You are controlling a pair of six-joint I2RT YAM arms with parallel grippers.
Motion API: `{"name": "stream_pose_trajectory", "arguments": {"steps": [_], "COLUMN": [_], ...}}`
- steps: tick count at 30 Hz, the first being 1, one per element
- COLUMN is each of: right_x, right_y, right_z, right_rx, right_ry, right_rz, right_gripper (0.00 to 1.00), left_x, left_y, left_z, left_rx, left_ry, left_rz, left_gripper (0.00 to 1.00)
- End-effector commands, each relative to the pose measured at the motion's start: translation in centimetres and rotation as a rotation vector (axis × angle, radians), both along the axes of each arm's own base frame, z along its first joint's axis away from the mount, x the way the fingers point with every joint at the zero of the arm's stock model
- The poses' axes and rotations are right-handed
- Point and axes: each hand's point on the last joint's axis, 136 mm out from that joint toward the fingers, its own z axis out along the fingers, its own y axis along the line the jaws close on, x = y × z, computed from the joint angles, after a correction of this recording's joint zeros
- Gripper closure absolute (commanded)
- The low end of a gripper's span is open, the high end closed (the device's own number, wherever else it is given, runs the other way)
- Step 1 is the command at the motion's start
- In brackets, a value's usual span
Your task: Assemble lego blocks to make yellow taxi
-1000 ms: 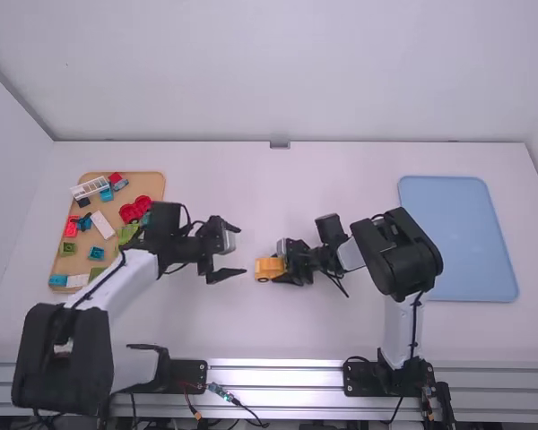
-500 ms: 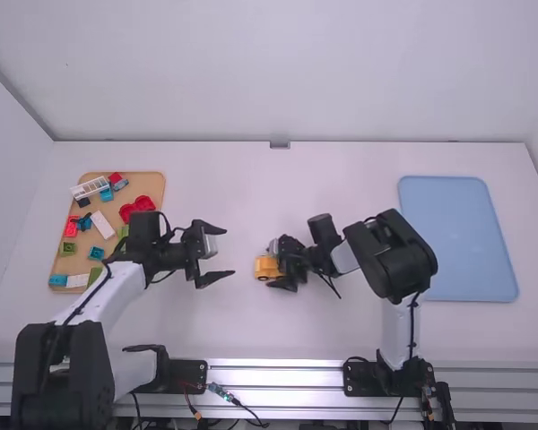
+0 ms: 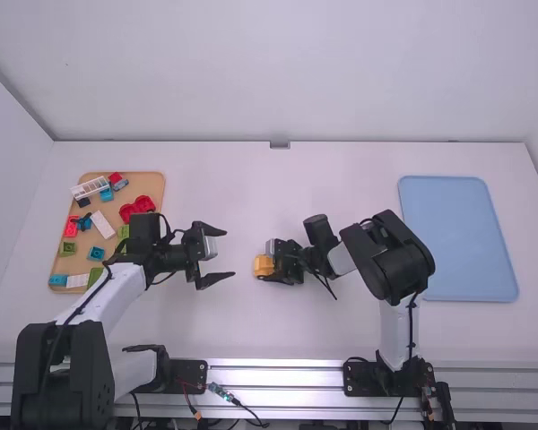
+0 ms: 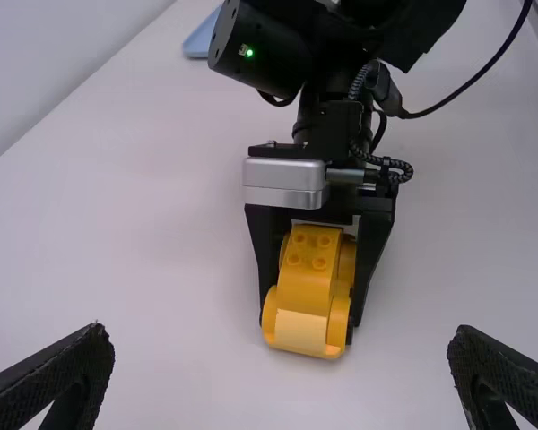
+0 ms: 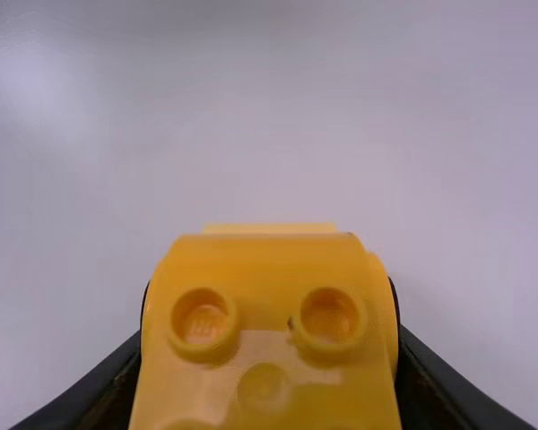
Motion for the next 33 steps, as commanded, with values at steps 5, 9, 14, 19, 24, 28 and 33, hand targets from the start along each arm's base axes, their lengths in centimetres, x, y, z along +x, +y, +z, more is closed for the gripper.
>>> {"name": "stream_pose_trajectory", "arguments": {"steps": [5, 9, 14, 19, 24, 28, 33], "right_x": [1.7, 4.0, 8.2, 10.5, 10.7, 9.7, 8.3], "right_y": [-2.4, -5.5, -12.7, -20.3, -29.1, -35.4, -40.9], "right_z": [1.4, 3.3, 7.0, 10.7, 13.0, 12.8, 10.2], "right_rx": [-0.052, -0.164, -0.322, -0.344, -0.327, -0.283, -0.224], "right_ry": [0.022, -0.052, -0.142, -0.164, -0.174, -0.136, -0.090], "right_rz": [-0.109, -0.225, -0.528, -0.802, -1.071, -1.271, -1.443], "right_gripper": [0.76, 0.78, 0.88, 0.92, 0.93, 0.94, 0.89], "left_x": [-0.7, -0.5, 0.0, 0.8, 1.1, 1.3, 1.3], "left_y": [-0.4, -0.3, -0.6, -0.5, -0.6, -0.4, -0.4], "left_z": [-0.8, -1.6, -2.0, -1.8, -1.7, -1.7, -1.5], "left_rx": [-0.028, -0.029, -0.054, -0.080, -0.080, -0.080, -0.085], "left_ry": [0.001, 0.017, 0.030, 0.032, 0.023, 0.015, 0.009], "left_rz": [-0.028, -0.024, -0.027, -0.011, -0.010, -0.002, -0.007], "left_gripper": [0.01, 0.01, 0.01, 0.01, 0.01, 0.01, 0.01]}}
